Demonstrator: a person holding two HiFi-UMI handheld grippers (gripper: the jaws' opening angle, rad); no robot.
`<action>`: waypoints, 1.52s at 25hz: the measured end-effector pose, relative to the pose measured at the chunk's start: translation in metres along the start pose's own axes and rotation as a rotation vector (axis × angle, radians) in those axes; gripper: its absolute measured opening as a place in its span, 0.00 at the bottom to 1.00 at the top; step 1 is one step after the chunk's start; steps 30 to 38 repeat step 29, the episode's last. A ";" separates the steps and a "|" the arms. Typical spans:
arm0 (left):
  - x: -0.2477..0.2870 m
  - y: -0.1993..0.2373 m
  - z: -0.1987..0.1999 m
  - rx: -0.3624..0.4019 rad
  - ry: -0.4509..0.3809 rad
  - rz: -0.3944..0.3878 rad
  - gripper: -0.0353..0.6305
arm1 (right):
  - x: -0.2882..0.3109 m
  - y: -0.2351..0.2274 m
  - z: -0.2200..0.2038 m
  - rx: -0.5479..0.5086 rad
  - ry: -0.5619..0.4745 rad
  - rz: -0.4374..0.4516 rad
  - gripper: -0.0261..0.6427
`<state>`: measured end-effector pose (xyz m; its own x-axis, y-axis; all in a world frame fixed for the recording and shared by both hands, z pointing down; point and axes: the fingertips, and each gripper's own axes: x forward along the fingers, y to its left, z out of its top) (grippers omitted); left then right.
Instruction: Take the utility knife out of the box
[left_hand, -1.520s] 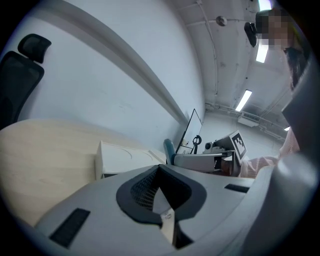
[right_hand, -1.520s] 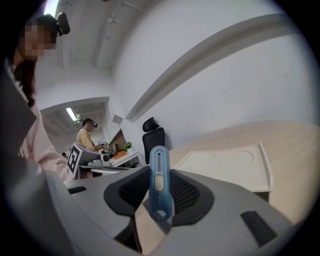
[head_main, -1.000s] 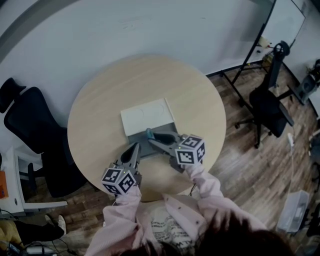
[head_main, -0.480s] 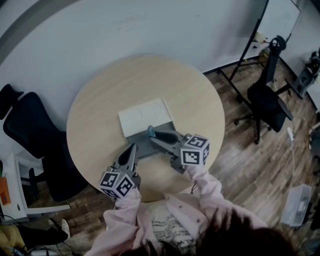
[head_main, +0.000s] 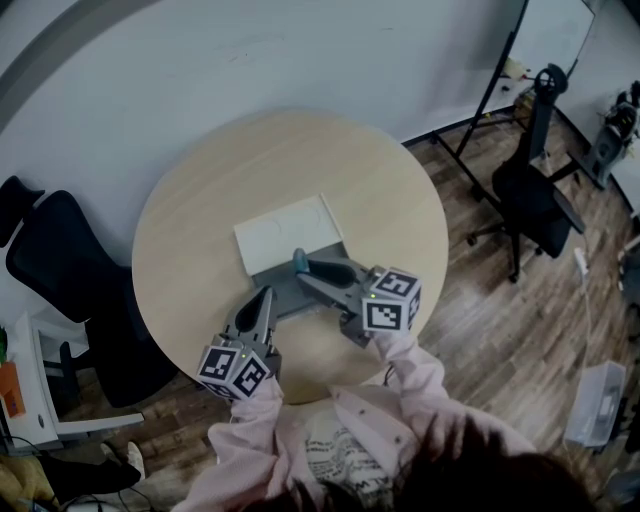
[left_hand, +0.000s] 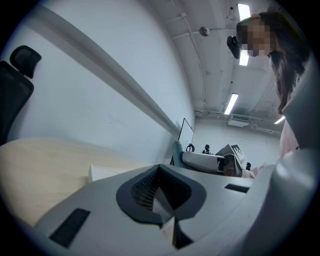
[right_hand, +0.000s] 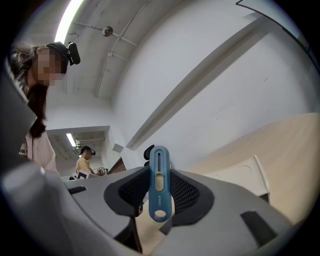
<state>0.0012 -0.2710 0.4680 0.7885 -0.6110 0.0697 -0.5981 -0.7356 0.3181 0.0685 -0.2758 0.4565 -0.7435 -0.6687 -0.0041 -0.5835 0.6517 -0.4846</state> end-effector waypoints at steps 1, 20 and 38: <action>0.000 0.000 0.000 0.001 0.000 0.000 0.07 | 0.000 0.001 0.000 -0.008 0.000 -0.002 0.25; -0.003 0.002 0.006 0.020 -0.011 0.003 0.07 | 0.000 0.003 0.000 -0.073 0.018 -0.010 0.25; -0.002 0.002 0.008 0.045 -0.001 0.002 0.07 | 0.002 0.004 0.001 -0.090 0.019 -0.010 0.25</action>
